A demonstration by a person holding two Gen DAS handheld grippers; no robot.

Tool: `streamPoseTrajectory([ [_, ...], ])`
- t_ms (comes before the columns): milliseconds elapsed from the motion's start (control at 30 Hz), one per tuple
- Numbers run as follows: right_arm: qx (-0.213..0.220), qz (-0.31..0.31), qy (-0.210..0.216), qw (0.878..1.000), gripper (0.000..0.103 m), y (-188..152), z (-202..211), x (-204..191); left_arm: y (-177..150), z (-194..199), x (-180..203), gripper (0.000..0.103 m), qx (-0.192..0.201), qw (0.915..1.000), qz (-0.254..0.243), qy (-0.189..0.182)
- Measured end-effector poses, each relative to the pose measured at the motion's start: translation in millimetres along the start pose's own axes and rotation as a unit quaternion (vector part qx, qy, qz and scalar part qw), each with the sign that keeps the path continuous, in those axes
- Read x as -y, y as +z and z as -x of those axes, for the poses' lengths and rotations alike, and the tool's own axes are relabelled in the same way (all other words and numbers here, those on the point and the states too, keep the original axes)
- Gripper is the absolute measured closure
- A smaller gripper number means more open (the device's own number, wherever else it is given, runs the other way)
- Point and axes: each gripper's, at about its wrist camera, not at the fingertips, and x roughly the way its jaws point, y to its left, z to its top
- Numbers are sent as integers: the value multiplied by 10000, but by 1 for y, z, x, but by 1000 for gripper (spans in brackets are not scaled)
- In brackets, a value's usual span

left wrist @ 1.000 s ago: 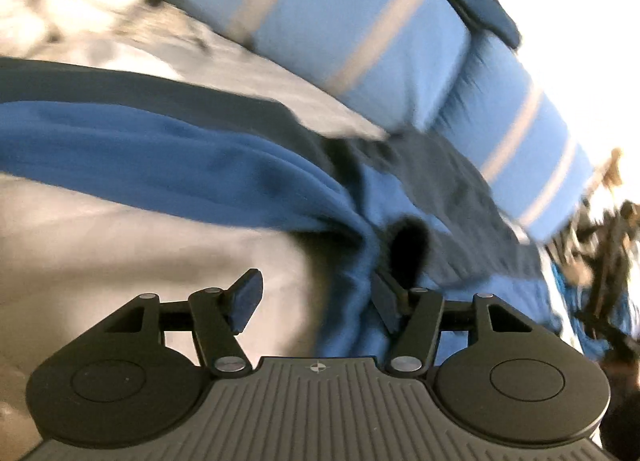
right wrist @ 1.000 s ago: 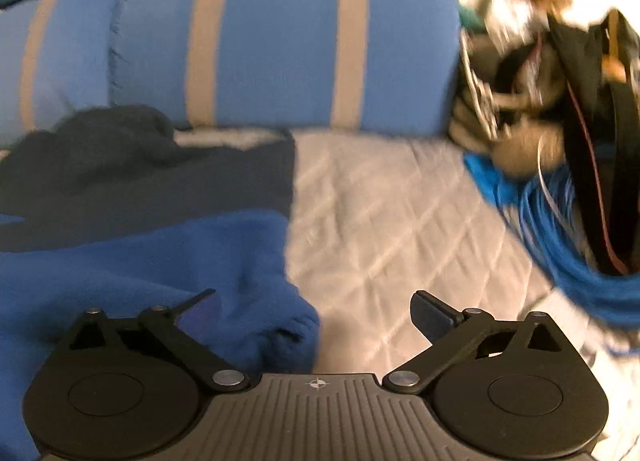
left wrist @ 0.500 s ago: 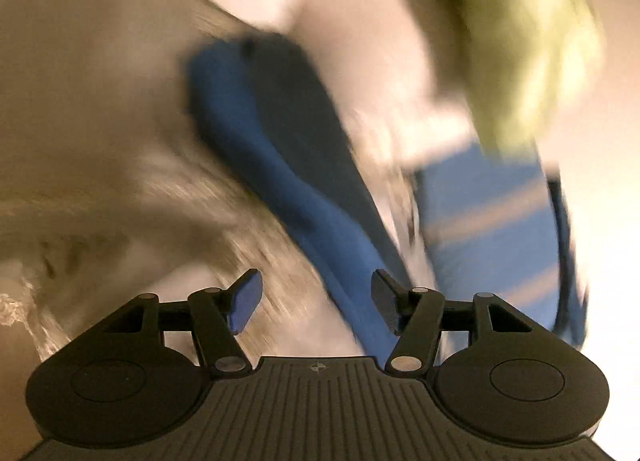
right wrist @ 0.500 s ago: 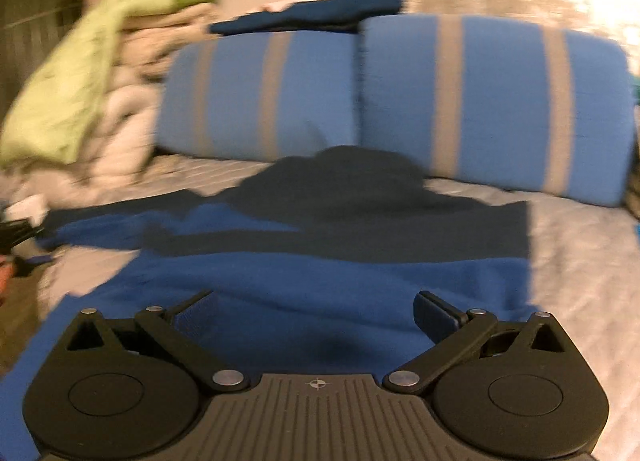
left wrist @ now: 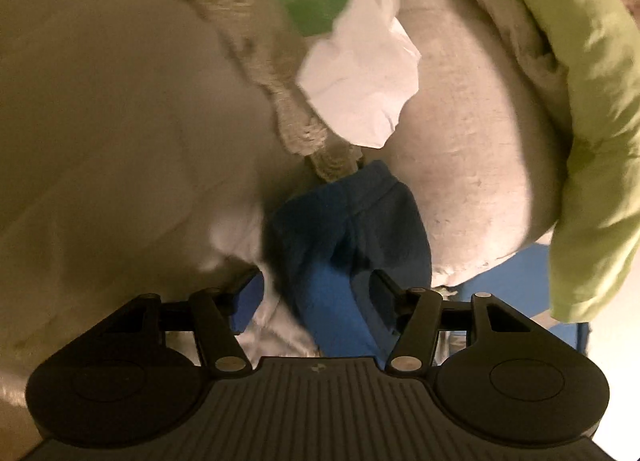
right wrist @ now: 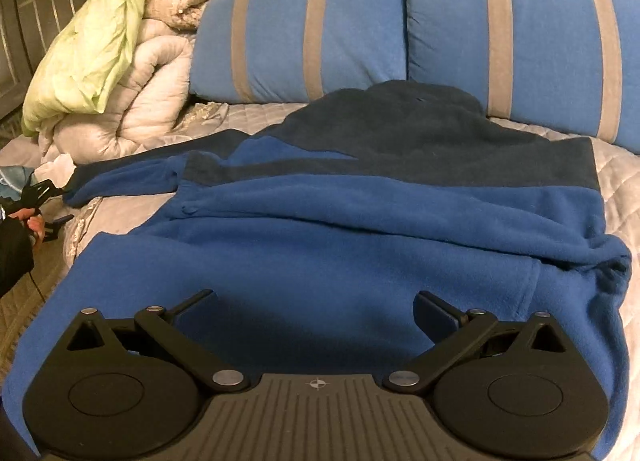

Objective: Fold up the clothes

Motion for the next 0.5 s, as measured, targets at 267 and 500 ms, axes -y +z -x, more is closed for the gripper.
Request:
streamPoseTrajectory([
  [267, -176, 130, -79, 9997, 0, 2, -10, -8, 30, 11, 47, 94, 170, 9971, -712, 218],
  [500, -111, 308, -80, 9994, 1, 1, -8, -13, 42, 52, 126, 94, 567, 9848, -1638, 88],
])
